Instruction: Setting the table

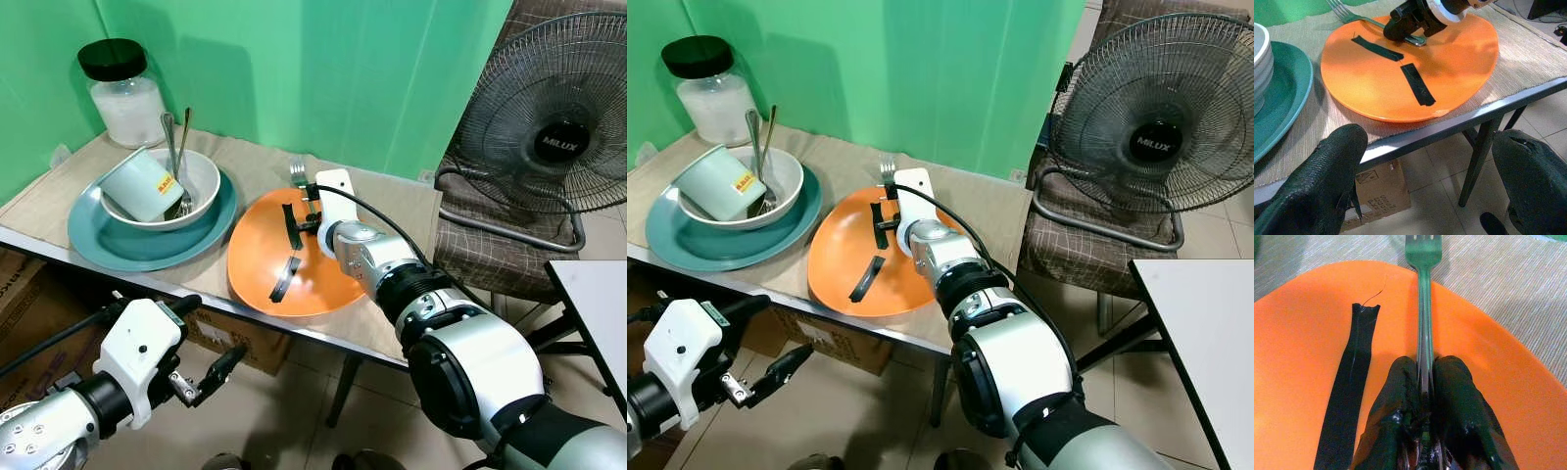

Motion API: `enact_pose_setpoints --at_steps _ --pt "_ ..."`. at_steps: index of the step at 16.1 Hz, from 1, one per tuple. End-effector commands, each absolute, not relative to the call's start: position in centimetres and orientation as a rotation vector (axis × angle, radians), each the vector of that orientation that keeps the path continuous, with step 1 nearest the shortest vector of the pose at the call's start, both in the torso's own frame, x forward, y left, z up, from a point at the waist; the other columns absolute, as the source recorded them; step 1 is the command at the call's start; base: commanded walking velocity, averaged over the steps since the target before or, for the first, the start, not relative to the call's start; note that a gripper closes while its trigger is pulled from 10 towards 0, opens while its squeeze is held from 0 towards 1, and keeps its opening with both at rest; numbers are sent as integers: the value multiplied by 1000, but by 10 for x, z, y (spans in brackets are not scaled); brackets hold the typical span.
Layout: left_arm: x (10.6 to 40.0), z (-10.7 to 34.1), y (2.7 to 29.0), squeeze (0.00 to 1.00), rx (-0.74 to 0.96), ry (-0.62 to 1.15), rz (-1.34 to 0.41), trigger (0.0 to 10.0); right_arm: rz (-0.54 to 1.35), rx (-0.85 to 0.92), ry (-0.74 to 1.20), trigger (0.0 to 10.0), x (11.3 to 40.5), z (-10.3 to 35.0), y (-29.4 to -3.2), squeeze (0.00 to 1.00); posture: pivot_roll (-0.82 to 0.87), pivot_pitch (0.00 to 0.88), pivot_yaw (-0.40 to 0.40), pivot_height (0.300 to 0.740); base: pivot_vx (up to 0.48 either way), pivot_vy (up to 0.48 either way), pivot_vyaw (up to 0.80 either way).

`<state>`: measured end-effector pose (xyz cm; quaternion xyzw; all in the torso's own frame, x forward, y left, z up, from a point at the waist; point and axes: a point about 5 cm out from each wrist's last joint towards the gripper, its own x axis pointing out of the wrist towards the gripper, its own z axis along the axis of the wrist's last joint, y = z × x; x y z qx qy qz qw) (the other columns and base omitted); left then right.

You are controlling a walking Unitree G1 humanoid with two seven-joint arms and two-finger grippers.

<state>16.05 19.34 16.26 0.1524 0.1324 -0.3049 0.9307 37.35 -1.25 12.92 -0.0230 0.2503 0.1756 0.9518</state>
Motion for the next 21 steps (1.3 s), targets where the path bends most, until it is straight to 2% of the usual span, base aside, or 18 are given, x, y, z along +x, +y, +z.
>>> enact_pose_setpoints --at_steps 1,4,6,9,11,14,15,17,20,21 --pt "162 162 192 0 322 268 -633 10000 436 -33 587 0 355 114 15 0 61 78 -25 740 0 0 0" --pt "164 163 193 0 328 254 -624 10000 447 64 552 0 361 124 13 0 70 58 -31 740 0 0 0" --pt "166 164 194 0 329 242 -614 10000 472 158 491 0 371 139 3 0 74 44 -33 740 0 0 0" --pt "169 164 193 0 329 233 -610 10000 512 195 414 0 377 150 -15 0 67 19 -24 740 0 0 0" --pt "173 163 190 0 327 221 -616 10000 534 214 357 0 375 155 -28 0 60 7 -17 740 0 0 0" --pt "182 163 180 0 312 186 -619 10000 539 324 146 0 357 174 -58 0 43 0 -8 740 0 0 0" --pt "186 162 178 0 310 175 -601 10000 545 338 90 10000 348 183 -65 0 37 0 -3 740 0 0 0" --pt "194 161 176 0 306 154 -544 10000 579 286 -59 10000 328 199 -76 0 21 0 8 740 0 0 0" --pt "207 159 168 0 274 103 -436 10000 586 362 -100 10000 298 208 -92 0 -3 0 21 740 0 0 0" --pt "210 161 164 0 251 72 -393 10000 599 310 -113 10000 285 206 -96 0 -7 0 17 740 0 0 0"
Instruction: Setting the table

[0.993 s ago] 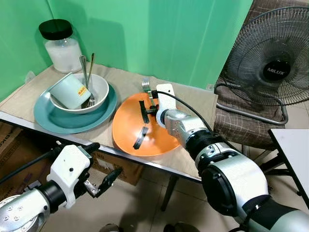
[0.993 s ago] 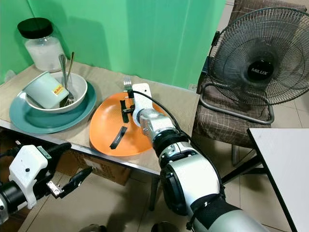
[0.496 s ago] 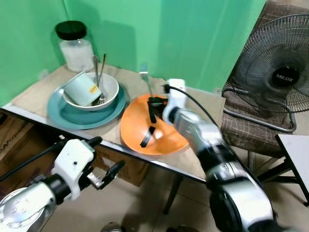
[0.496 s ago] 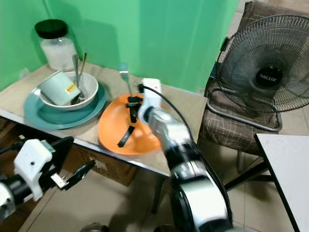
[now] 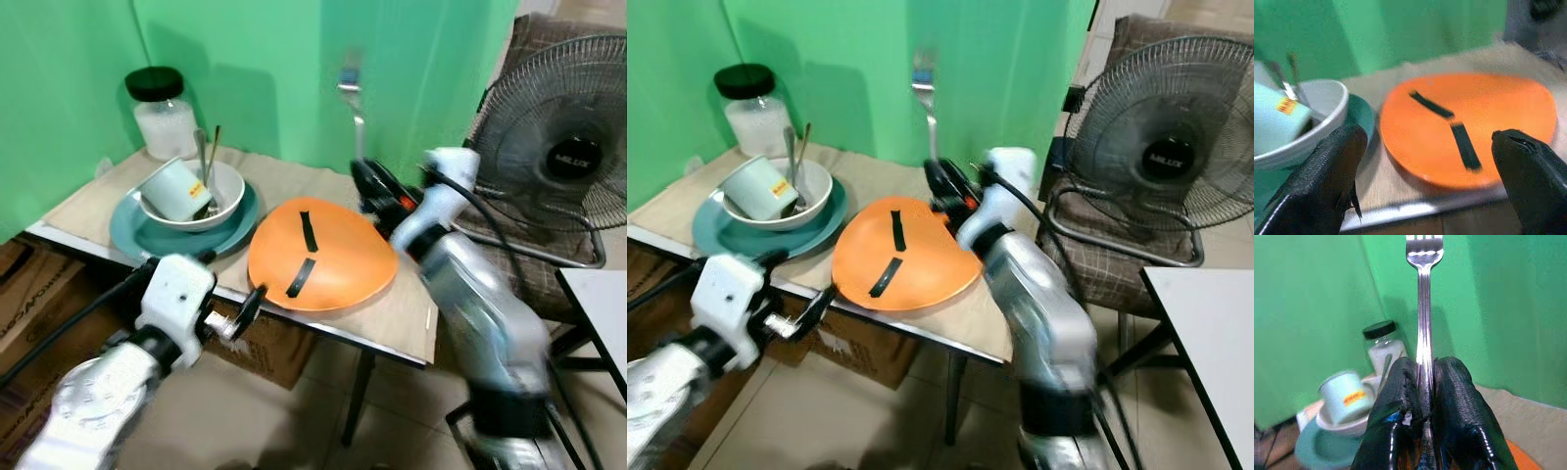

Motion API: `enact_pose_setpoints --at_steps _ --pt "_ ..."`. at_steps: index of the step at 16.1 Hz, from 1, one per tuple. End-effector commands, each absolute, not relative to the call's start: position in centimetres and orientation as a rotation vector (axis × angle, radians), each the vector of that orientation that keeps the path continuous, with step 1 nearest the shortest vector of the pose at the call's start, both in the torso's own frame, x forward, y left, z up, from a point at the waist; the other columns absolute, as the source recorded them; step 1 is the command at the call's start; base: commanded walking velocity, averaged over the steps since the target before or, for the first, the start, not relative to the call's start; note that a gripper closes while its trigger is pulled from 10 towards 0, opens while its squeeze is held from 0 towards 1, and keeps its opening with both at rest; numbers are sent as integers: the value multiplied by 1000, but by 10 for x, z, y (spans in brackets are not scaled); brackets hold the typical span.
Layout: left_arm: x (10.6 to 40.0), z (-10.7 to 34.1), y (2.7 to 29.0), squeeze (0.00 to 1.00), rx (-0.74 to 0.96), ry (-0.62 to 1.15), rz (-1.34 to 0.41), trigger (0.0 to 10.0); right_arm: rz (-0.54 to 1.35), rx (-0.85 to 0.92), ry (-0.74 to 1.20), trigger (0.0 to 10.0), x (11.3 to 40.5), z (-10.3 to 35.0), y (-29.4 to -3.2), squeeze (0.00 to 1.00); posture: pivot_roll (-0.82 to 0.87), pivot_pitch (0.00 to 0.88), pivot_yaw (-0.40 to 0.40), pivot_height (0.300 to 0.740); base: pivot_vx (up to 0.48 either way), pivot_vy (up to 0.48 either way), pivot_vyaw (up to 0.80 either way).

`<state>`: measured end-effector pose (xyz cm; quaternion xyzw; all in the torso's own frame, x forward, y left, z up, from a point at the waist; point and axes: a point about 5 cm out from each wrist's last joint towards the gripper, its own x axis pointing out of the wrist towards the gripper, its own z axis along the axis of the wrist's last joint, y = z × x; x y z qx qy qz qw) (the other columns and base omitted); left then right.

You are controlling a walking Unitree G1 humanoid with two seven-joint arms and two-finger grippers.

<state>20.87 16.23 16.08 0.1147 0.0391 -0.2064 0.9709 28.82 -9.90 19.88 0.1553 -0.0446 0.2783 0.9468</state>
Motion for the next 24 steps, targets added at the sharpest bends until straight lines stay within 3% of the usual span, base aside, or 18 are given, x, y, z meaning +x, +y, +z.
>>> enact_pose_setpoints --at_steps 1,10,18,24 --pt "213 164 161 0 219 49 -355 10000 597 273 -109 10000 276 202 -99 0 -7 0 13 740 0 0 0" --pt "217 175 147 0 125 -27 -204 10000 431 153 -101 10000 238 202 -120 0 -50 6 13 740 0 0 -758" --pt "216 169 140 0 84 36 -229 10000 270 142 -8 10000 230 189 -142 0 -56 22 16 740 0 0 -800" --pt "214 169 145 0 63 48 -196 10000 274 129 14 10000 234 189 -138 0 -45 39 -12 740 0 0 -800"
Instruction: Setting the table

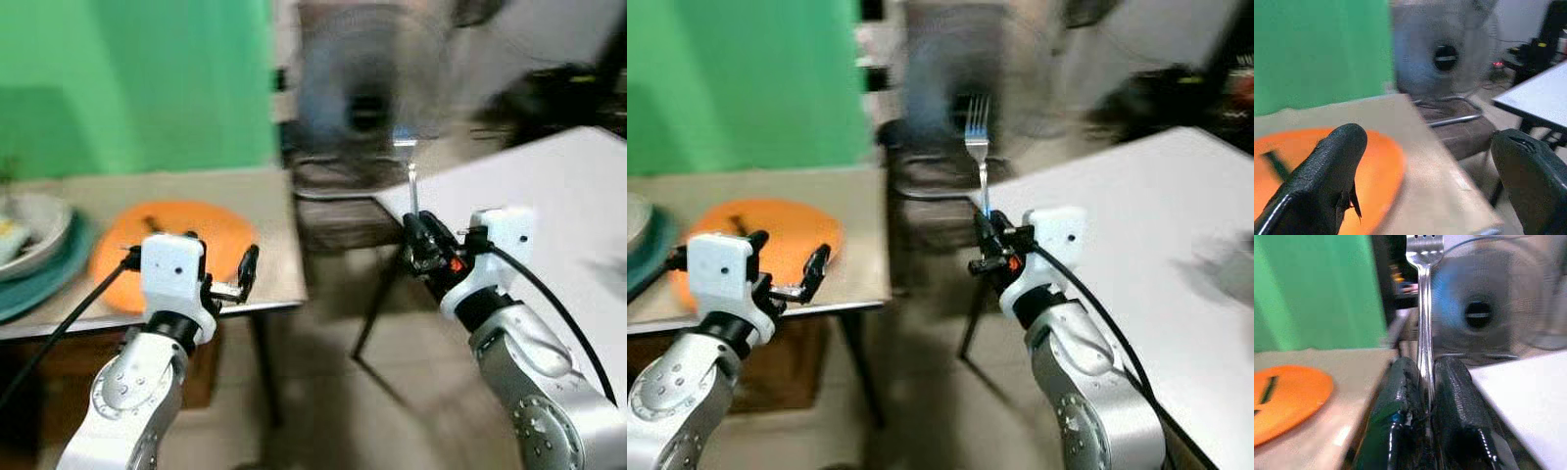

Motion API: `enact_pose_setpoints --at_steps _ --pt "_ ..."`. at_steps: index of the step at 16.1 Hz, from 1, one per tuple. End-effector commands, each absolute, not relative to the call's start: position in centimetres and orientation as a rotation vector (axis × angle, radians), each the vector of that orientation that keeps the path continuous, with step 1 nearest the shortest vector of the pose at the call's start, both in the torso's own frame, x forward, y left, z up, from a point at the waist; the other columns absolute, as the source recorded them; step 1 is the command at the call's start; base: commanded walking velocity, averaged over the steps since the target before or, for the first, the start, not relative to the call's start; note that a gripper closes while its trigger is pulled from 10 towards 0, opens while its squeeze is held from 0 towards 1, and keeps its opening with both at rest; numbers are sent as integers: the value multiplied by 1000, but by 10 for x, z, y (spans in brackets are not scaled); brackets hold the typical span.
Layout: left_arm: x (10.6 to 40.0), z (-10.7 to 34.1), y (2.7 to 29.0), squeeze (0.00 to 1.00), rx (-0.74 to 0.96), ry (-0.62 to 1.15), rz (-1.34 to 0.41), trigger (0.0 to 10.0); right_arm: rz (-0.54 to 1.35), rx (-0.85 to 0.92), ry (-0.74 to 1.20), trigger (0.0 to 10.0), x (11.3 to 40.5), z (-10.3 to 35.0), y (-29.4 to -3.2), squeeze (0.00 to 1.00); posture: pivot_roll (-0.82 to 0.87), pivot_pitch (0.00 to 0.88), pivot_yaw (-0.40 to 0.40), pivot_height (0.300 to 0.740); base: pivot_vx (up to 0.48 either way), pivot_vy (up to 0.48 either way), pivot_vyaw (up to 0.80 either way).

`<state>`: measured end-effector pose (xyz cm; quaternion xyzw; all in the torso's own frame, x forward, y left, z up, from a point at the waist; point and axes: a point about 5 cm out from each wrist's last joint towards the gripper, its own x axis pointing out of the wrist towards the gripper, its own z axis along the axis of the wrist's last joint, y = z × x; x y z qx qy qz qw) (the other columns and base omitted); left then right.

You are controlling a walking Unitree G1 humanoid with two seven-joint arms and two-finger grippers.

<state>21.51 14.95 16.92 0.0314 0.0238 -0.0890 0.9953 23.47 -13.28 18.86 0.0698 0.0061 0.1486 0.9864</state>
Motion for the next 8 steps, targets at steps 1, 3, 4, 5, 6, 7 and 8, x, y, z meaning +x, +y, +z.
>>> enact_pose_setpoints --at_steps 1,3,4,5,6,7,8 --pt "215 169 145 0 75 45 -197 10000 272 130 15 10000 234 189 -138 0 -45 39 -12 740 0 0 -800" --pt "219 171 146 0 118 13 -182 10000 258 133 23 10000 235 189 -139 0 -46 33 -9 740 0 0 -800" --pt "223 172 147 0 142 1 -178 10000 227 131 40 10000 236 186 -142 0 -46 30 -2 740 0 0 -800" --pt "225 173 147 0 150 -2 -193 10000 189 126 61 10000 236 182 -145 0 -49 29 5 740 0 0 -800" --pt "226 173 147 0 152 0 -203 10000 172 130 70 10000 235 180 -147 0 -55 28 13 740 0 0 -800" --pt "228 172 147 0 154 2 -211 10000 159 134 76 10000 234 178 -149 0 -58 27 19 740 0 0 -800" --pt "229 173 147 0 153 1 -216 10000 151 130 80 10000 233 177 -150 0 -58 27 19 740 0 0 -800"
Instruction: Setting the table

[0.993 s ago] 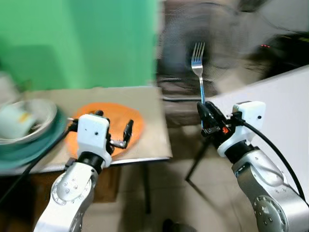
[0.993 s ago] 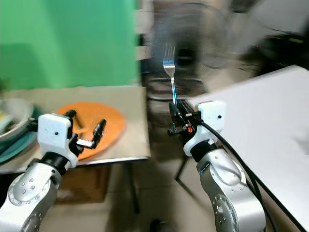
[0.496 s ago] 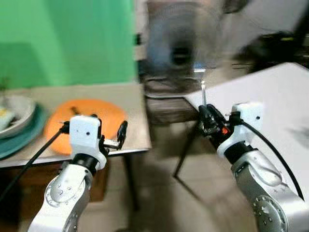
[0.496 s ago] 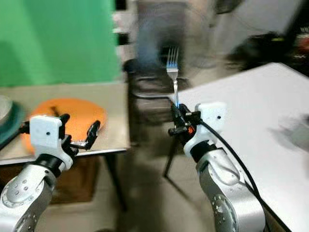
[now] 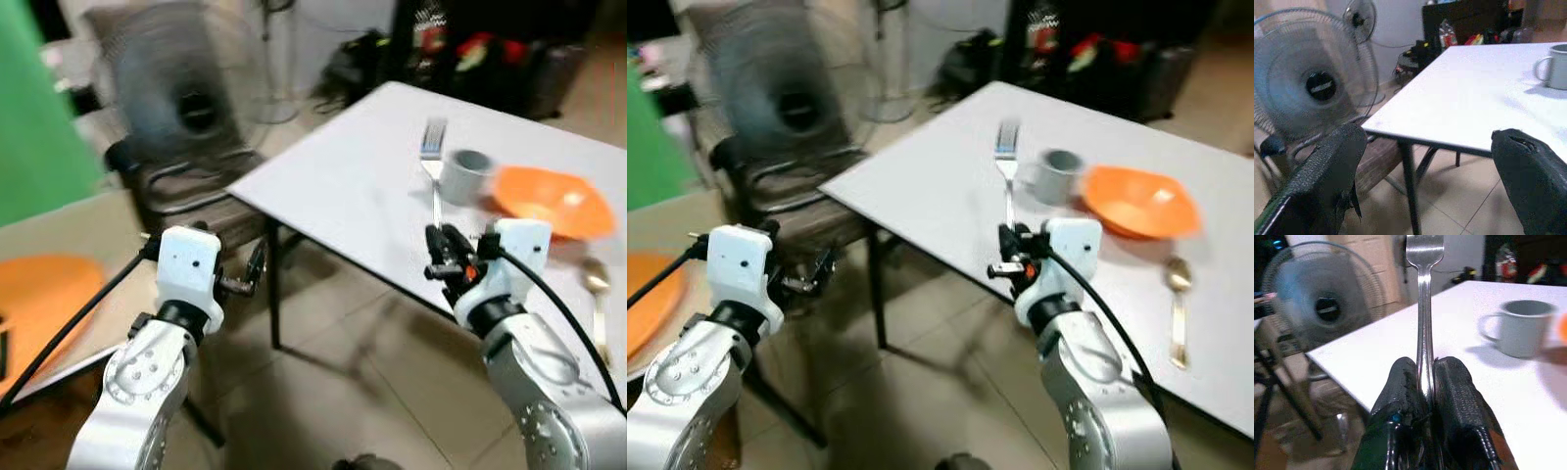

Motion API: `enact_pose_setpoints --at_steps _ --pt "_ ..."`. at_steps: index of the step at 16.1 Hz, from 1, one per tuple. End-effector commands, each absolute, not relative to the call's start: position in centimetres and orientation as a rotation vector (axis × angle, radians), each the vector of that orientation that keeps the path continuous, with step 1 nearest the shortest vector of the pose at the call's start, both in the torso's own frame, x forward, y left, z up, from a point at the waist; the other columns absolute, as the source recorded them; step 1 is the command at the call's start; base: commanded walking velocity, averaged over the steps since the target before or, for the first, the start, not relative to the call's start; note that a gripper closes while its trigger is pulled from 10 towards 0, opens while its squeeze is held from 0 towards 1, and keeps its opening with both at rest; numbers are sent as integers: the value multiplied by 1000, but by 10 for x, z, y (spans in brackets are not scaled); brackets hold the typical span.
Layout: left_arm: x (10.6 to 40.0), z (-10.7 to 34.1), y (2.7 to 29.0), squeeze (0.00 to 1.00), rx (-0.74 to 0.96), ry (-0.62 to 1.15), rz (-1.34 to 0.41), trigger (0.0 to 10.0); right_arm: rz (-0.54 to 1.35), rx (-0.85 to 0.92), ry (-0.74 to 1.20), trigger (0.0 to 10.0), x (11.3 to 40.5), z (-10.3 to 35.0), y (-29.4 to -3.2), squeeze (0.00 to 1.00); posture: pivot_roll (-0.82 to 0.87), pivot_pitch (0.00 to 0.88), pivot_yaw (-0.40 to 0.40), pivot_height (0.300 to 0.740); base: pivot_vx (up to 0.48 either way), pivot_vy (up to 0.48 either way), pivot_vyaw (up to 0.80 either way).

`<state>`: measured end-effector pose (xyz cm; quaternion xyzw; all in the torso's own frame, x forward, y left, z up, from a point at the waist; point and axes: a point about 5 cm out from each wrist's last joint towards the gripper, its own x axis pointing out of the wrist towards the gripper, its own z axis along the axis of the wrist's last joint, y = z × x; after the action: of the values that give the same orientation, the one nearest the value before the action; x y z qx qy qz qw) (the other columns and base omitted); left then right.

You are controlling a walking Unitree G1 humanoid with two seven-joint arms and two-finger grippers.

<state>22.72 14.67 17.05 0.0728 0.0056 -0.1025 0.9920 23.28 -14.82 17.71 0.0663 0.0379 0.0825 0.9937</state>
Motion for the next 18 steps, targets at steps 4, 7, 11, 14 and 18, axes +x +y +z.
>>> enact_pose_setpoints --at_steps 4,7,11,14,18 --pt "232 173 143 0 144 -7 -241 10000 133 123 86 10000 231 176 -152 0 -63 28 29 740 0 0 -800" --pt "234 173 146 0 139 -6 -236 10000 136 119 87 10000 231 176 -150 0 -68 27 29 740 0 315 -800" --pt "236 175 148 0 152 -19 -222 10000 136 116 87 10000 231 178 -149 0 -70 25 28 740 0 -52 -800" --pt "235 174 152 0 116 -14 -187 10000 138 104 108 10000 232 176 -148 0 -71 27 27 740 0 -320 -800" --pt "231 171 158 0 89 5 -162 10000 167 64 156 10000 234 172 -146 0 -67 29 25 740 0 0 -158"
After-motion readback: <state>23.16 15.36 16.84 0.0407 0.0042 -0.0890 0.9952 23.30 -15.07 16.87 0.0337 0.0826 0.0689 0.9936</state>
